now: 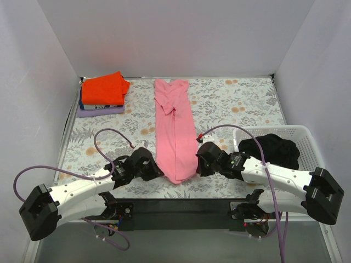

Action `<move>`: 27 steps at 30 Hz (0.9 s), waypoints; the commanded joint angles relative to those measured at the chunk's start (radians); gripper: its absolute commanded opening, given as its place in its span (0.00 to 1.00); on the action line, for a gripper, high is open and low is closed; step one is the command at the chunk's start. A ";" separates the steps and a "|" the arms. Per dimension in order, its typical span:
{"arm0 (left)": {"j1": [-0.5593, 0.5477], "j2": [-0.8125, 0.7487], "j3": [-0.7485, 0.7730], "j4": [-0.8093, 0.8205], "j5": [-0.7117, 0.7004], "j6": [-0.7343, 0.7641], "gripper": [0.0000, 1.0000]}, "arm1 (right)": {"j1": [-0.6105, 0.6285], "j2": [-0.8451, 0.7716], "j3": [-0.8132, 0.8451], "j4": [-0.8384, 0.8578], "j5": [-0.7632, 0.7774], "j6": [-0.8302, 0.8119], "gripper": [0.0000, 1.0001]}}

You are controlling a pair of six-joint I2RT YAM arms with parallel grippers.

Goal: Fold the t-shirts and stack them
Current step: Fold the tshirt

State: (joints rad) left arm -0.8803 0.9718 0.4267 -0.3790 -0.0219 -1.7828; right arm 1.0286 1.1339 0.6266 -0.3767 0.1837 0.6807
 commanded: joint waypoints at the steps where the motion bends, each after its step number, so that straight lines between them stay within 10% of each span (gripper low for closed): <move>1: -0.005 -0.019 0.078 0.072 -0.113 -0.020 0.00 | -0.010 0.020 0.111 -0.007 0.080 -0.029 0.01; 27: 0.256 0.513 0.244 0.764 -0.323 0.385 0.00 | -0.372 0.559 0.538 0.266 0.016 -0.294 0.01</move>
State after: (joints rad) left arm -0.6468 1.4437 0.6128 0.2687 -0.3103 -1.4643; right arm 0.6838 1.6421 1.0882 -0.1696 0.2176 0.4267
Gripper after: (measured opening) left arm 0.019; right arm 0.023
